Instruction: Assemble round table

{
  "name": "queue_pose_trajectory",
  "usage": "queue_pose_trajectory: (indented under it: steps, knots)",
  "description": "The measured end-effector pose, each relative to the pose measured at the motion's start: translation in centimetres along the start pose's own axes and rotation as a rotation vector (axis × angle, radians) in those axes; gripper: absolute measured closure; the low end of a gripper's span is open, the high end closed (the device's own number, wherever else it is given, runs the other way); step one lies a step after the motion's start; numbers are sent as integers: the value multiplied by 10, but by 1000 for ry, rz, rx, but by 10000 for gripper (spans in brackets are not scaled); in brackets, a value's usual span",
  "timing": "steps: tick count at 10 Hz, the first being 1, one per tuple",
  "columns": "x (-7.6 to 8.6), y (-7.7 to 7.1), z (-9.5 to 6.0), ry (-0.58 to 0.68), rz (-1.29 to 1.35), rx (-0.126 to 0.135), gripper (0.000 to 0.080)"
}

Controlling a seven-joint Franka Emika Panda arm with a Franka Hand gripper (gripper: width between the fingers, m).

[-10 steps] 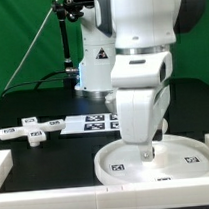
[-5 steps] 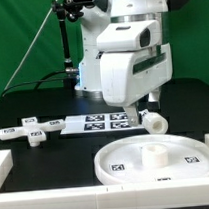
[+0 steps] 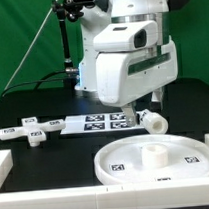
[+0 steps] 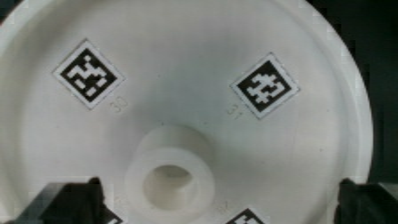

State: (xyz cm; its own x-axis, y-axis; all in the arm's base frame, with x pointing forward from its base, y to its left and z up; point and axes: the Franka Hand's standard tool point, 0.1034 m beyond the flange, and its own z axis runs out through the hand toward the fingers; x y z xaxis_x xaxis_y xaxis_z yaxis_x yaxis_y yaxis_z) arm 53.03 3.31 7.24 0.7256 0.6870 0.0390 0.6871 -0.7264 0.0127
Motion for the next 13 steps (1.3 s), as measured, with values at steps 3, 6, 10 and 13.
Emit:
queue_pose_trajectory:
  steps: [3,6,10,13]
  knots:
    - [-13,-28,8,13,377,8,150]
    - [-18,-47,16,24,627,30,150]
    - [-18,-50,20,20,805,58,150]
    - [-22,-53,21,-27,771,79,150]
